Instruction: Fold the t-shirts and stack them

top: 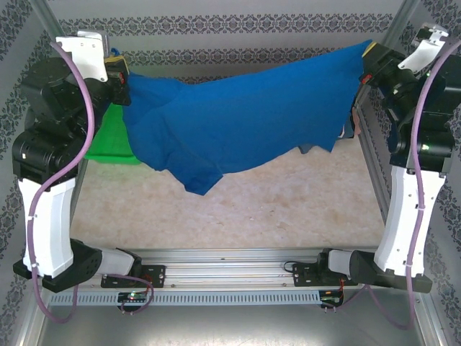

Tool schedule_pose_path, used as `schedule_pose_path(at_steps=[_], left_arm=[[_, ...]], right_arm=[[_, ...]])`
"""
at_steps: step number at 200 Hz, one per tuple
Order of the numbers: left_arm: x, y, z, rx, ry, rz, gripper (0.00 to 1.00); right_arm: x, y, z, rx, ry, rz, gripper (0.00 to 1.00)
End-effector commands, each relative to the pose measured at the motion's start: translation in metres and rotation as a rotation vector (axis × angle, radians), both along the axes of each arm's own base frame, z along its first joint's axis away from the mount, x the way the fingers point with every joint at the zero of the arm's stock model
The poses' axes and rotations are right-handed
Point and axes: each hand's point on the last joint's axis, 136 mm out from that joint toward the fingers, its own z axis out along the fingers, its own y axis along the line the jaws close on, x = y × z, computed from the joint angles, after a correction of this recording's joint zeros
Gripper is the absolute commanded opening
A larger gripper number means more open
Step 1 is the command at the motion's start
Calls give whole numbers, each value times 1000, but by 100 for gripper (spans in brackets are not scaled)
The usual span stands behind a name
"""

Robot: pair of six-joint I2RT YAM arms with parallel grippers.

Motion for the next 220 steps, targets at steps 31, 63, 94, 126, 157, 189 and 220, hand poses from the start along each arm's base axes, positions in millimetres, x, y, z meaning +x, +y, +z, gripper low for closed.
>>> schedule_pose_path(at_steps=[31,63,94,126,157,189,220], left_arm=[[-31,18,35,74,-130,35,0],[-41,20,46,111,-177,34,0],[-24,-2,24,74,-100,-65,0],[12,-40,-42,-73,53,-204,0],[36,-62,-119,-168,195,-215,0],[45,-78,-166,-95,280,-208,0],[39,-121,-226,-50,407,-266,0]], right_arm=[[-40,16,26,46,-77,67,0],[-51,18,25,41,-72,67,0],[-42,13,2,40,-4,43,0],[-17,3,-52,-1,139,5,0],[17,-5,-123,-11,300,-3,0],[38,-11,-177,-8,405,-12,0],[36,-19,-243,5,544,-50,0]])
